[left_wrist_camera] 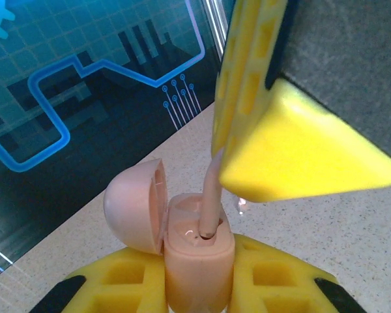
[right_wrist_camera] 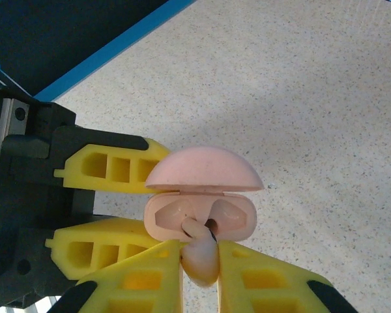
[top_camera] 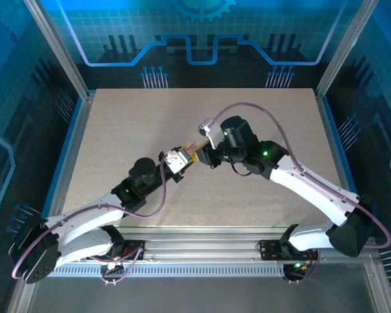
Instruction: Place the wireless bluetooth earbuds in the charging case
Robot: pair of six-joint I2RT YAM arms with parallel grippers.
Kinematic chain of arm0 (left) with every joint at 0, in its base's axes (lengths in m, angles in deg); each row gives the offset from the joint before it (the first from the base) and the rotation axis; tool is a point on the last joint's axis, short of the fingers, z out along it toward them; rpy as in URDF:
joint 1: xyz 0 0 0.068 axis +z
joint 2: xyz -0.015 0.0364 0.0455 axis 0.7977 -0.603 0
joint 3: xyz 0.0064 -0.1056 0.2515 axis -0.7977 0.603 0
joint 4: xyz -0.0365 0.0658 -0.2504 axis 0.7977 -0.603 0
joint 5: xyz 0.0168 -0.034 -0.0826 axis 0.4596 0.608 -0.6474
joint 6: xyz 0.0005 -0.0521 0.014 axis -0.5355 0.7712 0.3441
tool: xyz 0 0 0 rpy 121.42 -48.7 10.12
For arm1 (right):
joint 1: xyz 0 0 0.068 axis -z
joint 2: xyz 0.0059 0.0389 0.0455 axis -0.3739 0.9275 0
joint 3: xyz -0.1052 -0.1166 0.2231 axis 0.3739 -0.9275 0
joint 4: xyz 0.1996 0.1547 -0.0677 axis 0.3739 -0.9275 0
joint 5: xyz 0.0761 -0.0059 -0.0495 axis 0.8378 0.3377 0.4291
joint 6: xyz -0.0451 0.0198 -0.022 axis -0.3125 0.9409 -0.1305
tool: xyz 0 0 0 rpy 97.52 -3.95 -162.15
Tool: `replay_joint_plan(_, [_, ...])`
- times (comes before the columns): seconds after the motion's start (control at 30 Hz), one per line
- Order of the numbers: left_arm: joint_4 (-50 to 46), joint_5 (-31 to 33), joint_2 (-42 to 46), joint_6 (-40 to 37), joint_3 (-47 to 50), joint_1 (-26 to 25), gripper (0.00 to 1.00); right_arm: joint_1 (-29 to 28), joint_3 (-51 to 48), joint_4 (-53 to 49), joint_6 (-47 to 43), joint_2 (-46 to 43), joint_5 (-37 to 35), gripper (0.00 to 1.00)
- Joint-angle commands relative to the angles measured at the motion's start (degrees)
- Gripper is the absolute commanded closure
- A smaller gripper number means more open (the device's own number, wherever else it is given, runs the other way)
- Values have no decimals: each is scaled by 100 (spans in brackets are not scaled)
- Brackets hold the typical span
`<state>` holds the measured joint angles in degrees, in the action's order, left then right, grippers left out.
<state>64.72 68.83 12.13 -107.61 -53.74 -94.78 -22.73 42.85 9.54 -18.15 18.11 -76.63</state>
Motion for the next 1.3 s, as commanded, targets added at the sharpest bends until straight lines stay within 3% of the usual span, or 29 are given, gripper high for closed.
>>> replay_joint_plan(0.0, [719,2,16,43,-124,-85,85,-137,-108,-170,307,172,-97,82])
replay_joint_plan(0.43, [729,-44,-28,8,-140,-86,85,-234,60,-203,927,354,-308,82])
replay_joint_plan(1.27, [786,-75,-7,52,-61,-89,85,-92,298,-180,2155,635,-22,80])
